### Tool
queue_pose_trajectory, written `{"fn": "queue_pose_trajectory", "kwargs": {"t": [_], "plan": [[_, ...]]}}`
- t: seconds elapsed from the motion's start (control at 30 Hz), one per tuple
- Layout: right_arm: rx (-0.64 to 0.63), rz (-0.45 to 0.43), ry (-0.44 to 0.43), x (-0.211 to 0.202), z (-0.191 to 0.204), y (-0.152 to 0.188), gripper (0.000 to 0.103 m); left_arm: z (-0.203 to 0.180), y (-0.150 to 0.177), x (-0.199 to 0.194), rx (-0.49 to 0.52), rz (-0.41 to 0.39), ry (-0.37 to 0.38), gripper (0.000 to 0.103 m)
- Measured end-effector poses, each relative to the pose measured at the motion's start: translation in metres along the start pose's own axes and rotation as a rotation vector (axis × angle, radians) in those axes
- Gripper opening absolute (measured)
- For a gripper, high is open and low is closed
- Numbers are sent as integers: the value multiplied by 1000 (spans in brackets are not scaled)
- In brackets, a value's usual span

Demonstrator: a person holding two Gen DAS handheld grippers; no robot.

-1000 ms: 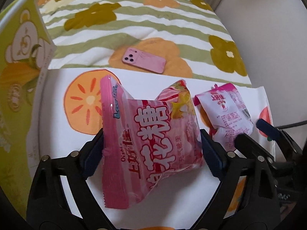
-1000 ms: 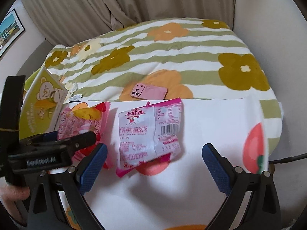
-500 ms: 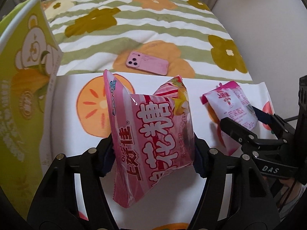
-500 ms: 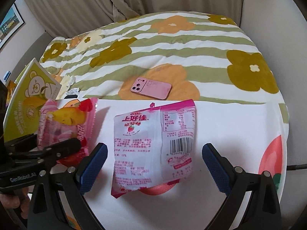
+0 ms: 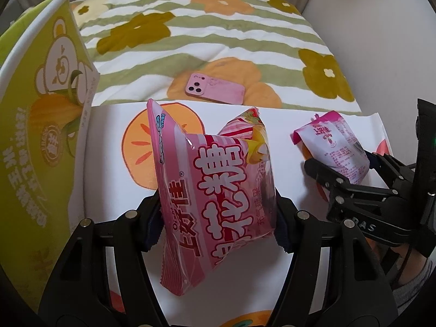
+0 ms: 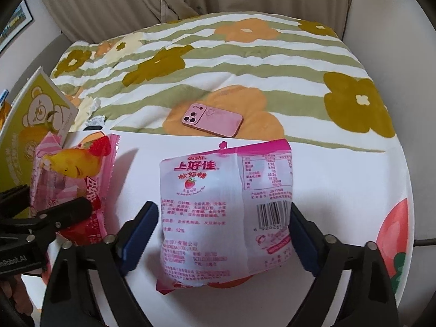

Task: Organize snacks
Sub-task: 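Grasp the pink marshmallow bag with the left tool while the right tool grasps the pink-white bag, then carry both pink bags into the green box and open both tools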

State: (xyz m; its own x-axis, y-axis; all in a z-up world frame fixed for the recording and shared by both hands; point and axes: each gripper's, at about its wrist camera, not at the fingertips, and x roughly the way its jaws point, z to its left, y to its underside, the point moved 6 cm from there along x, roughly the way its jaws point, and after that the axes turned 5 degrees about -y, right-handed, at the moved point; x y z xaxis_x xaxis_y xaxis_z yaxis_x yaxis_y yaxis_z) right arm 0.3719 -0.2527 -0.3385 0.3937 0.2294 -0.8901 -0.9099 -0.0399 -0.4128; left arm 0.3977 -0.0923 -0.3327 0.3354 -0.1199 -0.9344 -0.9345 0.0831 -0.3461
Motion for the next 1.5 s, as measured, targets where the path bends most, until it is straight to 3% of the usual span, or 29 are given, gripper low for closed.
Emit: {"fn": "queue_pose_trajectory", "kwargs": {"t": [0.23, 0.33, 0.63, 0.93, 1.1, 1.3, 1.5], "plan": [[-20, -13, 22, -6, 2, 0, 55, 1, 3, -11, 0, -23, -2, 62], [-17, -32, 19, -16, 4, 1, 50, -2, 3, -25, 6, -49, 1, 62], [-27, -147, 38, -88, 18, 5, 48, -18, 14, -91, 26, -156, 24, 62], [-82, -233, -9, -175, 58, 17, 48, -9, 43, -190, -24, -257, 32, 62], [-149, -276, -66, -210, 107, 15, 48, 27, 50, -244, -59, -333, -2, 62], [-200, -328, -127, -233, 171, 9, 48, 102, 49, -289, -102, -393, -37, 62], [-179, -360, -156, -230, 239, -2, 48, 183, 47, -290, -109, -349, -75, 63]]}}
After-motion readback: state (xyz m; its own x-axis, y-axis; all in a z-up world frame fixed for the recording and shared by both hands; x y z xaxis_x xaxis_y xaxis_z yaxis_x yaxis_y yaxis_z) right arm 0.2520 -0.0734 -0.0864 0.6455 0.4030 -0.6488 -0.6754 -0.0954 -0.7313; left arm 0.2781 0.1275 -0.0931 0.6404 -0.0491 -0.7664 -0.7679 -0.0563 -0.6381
